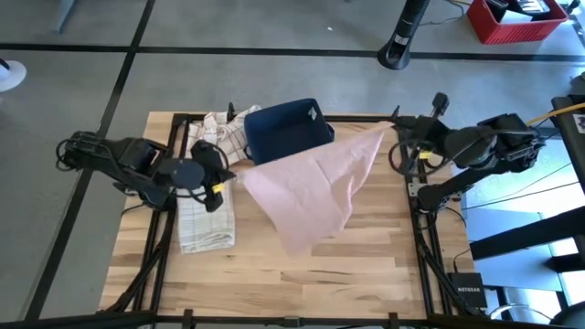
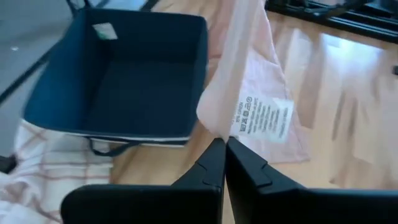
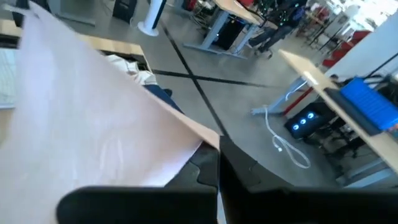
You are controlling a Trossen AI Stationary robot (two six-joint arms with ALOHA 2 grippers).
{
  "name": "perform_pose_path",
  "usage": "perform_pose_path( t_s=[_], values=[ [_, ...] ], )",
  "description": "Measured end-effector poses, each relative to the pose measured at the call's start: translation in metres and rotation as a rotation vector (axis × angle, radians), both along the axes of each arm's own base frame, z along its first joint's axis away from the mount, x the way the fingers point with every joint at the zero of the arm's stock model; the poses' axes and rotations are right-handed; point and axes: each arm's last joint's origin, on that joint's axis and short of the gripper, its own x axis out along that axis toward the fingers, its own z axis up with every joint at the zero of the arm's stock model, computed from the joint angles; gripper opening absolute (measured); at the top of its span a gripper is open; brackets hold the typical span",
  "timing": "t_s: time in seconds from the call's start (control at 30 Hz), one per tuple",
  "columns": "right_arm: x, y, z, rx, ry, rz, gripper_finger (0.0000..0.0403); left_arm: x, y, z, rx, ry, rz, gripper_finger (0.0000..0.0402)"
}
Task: Fold towel
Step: Fold the pink towel on the table
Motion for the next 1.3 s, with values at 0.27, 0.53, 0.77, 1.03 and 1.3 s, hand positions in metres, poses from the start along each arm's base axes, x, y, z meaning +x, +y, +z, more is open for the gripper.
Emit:
perform_pose_path(
  t_s=[0.27, 0.53, 0.77, 1.03, 1.3],
  values=[
    [-0.003, -0.011, -0.011, 0.043, 0.072, -0.022, 0.0003, 0.007, 0.018, 0.012, 0.211, 0.005, -0.041, 0.0],
    [-0.002, -0.023, -0.014, 0.009, 0.127, -0.096, 0.0003, -0.006, 0.039, 0.076, 0.625, -0.086, 0.014, 0.0],
    [0.0, -0.032, -0.014, -0.014, 0.149, -0.139, 0.0003, -0.012, 0.049, 0.078, 0.609, -0.034, 0.045, 0.0],
    [-0.004, -0.032, -0.013, -0.016, 0.142, -0.138, 0.0003, -0.003, 0.044, 0.067, 0.432, -0.032, -0.072, 0.0],
    [0.001, -0.033, -0.007, -0.114, 0.127, -0.166, 0.0003, 0.012, 0.057, 0.075, 0.629, -0.03, 0.038, 0.0]
  ],
)
